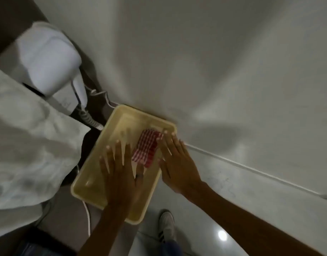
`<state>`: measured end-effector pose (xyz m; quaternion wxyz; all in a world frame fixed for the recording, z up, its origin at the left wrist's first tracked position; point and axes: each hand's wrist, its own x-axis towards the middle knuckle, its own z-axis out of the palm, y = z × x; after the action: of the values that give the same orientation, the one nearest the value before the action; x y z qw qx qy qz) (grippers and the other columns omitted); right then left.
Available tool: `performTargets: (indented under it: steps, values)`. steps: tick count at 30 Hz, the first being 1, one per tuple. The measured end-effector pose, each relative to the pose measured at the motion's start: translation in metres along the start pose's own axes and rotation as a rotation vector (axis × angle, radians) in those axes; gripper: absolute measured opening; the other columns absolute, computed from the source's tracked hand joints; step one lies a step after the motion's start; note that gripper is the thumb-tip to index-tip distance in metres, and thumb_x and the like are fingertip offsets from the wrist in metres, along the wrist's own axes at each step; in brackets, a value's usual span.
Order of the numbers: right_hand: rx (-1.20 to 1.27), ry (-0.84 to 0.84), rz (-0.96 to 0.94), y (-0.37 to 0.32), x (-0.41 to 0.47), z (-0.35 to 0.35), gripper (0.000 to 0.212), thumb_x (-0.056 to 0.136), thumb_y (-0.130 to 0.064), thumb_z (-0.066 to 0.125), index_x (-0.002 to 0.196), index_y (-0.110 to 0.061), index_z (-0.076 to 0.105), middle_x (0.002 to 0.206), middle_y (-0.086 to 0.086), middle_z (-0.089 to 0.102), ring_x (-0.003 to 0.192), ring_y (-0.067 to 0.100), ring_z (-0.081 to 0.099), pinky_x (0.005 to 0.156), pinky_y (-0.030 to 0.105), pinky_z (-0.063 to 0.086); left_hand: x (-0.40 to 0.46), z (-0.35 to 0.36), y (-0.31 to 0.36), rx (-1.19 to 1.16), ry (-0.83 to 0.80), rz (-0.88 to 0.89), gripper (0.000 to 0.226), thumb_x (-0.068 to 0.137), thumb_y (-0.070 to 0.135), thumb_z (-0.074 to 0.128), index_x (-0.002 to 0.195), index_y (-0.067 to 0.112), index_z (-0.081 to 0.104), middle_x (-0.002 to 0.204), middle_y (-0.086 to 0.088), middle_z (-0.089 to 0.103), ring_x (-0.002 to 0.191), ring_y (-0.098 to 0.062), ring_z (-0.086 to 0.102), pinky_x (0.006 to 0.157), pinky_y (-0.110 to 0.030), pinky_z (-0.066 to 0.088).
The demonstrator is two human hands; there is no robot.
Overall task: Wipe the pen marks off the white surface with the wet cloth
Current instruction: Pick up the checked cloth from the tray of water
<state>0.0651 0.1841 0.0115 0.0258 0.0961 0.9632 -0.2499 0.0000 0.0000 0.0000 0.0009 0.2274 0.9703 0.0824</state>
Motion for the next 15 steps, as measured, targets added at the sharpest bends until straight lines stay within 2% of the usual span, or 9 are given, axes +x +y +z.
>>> performTargets:
  steps: [2, 4, 9, 11, 15]
  values:
    - [0.165, -0.119, 0.099, -0.003, 0.028, 0.038, 0.068, 0.112, -0.039, 0.033, 0.169, -0.008, 0.012, 0.18, 0.013, 0.005, 0.167, 0.032, -0.002, 0.136, 0.05, 0.019, 0.006, 0.031, -0.017, -0.033, -0.057, -0.039, 0.075, 0.106, 0.052, 0.034, 0.17, 0.013, 0.03, 0.178, -0.017, 0.022, 0.165, -0.044, 0.016, 0.131, -0.068, 0.017]
    - [0.308, -0.166, 0.249, -0.008, 0.062, 0.071, 0.077, 0.109, -0.038, 0.042, 0.169, -0.005, 0.007, 0.18, 0.014, 0.0, 0.167, 0.033, -0.006, 0.136, 0.051, 0.017, 0.014, 0.061, -0.035, -0.029, -0.067, -0.047, 0.072, 0.107, 0.049, 0.033, 0.171, 0.015, 0.026, 0.18, -0.015, 0.018, 0.166, -0.041, 0.011, 0.133, -0.064, 0.011]
    - [0.216, -0.108, 0.476, -0.011, 0.114, 0.149, 0.103, 0.101, -0.057, 0.049, 0.168, -0.006, -0.01, 0.176, 0.021, -0.019, 0.163, 0.041, -0.023, 0.134, 0.056, -0.011, 0.02, 0.105, -0.061, -0.066, -0.087, -0.101, 0.068, 0.108, 0.044, 0.033, 0.168, 0.012, 0.035, 0.178, -0.018, 0.024, 0.166, -0.043, 0.011, 0.134, -0.065, 0.011]
    - [0.177, -0.071, 0.515, -0.015, 0.126, 0.169, 0.101, 0.101, -0.048, 0.05, 0.167, -0.006, -0.014, 0.174, 0.023, -0.023, 0.161, 0.043, -0.026, 0.132, 0.057, -0.016, 0.02, 0.112, -0.066, -0.078, -0.096, -0.12, 0.067, 0.108, 0.042, 0.034, 0.167, 0.01, 0.037, 0.177, -0.019, 0.024, 0.166, -0.044, 0.012, 0.134, -0.065, 0.011]
    - [0.184, -0.042, 0.486, -0.018, 0.137, 0.176, 0.102, 0.092, -0.015, 0.057, 0.167, -0.005, -0.013, 0.173, 0.026, -0.023, 0.159, 0.046, -0.029, 0.13, 0.06, -0.018, 0.017, 0.113, -0.062, -0.072, -0.091, -0.133, 0.065, 0.11, 0.041, 0.036, 0.167, 0.01, 0.037, 0.178, -0.018, 0.022, 0.167, -0.041, 0.008, 0.135, -0.063, 0.011]
